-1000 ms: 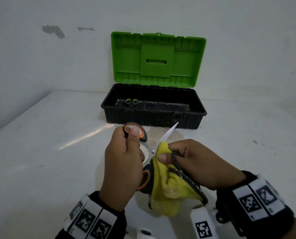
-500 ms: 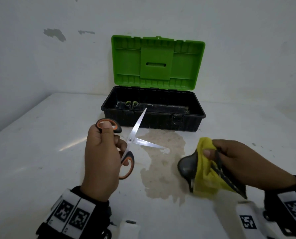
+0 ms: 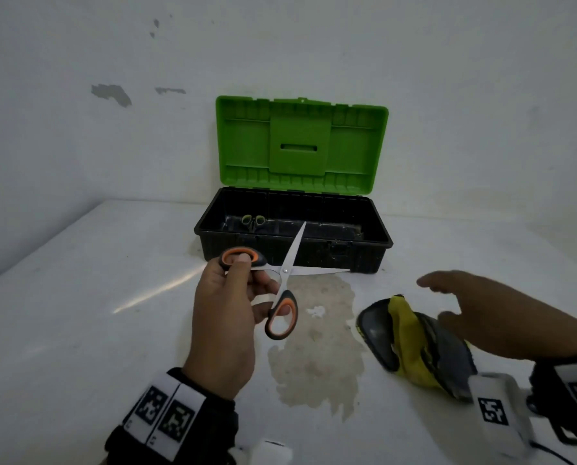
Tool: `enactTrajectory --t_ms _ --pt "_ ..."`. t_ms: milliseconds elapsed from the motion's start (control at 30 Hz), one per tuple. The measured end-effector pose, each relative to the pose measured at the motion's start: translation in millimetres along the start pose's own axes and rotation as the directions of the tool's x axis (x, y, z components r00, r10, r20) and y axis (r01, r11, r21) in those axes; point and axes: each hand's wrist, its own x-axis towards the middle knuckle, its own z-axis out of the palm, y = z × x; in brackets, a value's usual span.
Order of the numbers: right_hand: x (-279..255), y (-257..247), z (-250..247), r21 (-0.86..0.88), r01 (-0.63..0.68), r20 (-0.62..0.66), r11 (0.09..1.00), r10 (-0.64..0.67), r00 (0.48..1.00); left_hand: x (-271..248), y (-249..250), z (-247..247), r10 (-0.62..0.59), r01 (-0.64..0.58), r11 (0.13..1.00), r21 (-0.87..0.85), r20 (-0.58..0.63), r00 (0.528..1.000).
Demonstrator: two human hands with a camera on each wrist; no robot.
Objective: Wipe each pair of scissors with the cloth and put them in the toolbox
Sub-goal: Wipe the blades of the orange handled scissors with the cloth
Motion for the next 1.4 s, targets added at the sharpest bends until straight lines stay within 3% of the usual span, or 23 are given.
enactTrajectory --t_ms 100,233,333,467,567,667,800,1000,1167,1300,1400 --pt "-15 -28 -8 0.231 0.13 -0.22 0.964 -0.079 0.972 -3 -2 5 -0.021 0.021 1.0 -0.016 0.009 1.0" --pt "-34 -84 5 0.445 0.21 -0.12 0.87 -0.174 0.977 -10 -6 12 -0.027 0.028 0.999 -0.025 0.049 0.998" --pt "-34 -111 30 0.6 0.193 -0.124 0.777 -0.148 0.981 -16 -10 9 -0.058 0.057 0.998 0.008 0.106 0.993" --pt "-24 -125 50 0.793 0.156 -0.118 0.588 -0.103 0.988 -16 -8 -4 -0.149 0.151 0.988 -0.006 0.152 0.977" --pt "-23 -126 51 0.915 0.099 -0.058 0.391 -0.116 0.992 -11 0 -17 -0.217 0.208 0.976 0.065 0.187 0.958" --pt "-22 -125 48 0.941 0.105 -0.075 0.322 -0.106 0.992 -4 5 -30 -0.153 0.093 0.944 0.316 0.171 0.973" --pt "-17 -127 49 0.965 0.074 -0.058 0.252 -0.07 0.996 -4 13 -39 -0.034 -0.108 0.856 0.506 0.264 0.964" --pt "-10 -132 58 0.999 -0.037 0.038 0.013 -0.022 0.999 -6 8 -38 -0.062 -0.098 0.859 0.503 0.292 0.955" --pt "-12 -140 72 0.997 -0.054 0.054 -0.056 -0.007 0.999 -12 0 -37 -0.103 -0.065 0.86 0.506 0.297 0.949" --pt "-12 -140 72 0.995 -0.091 0.089 -0.041 -0.049 0.995 -6 5 -39 -0.108 -0.109 0.818 0.564 0.338 0.935" --pt "-7 -135 61 0.993 -0.115 0.116 0.027 -0.024 0.993 4 13 -44 -0.053 -0.199 0.751 0.63 0.357 0.933"
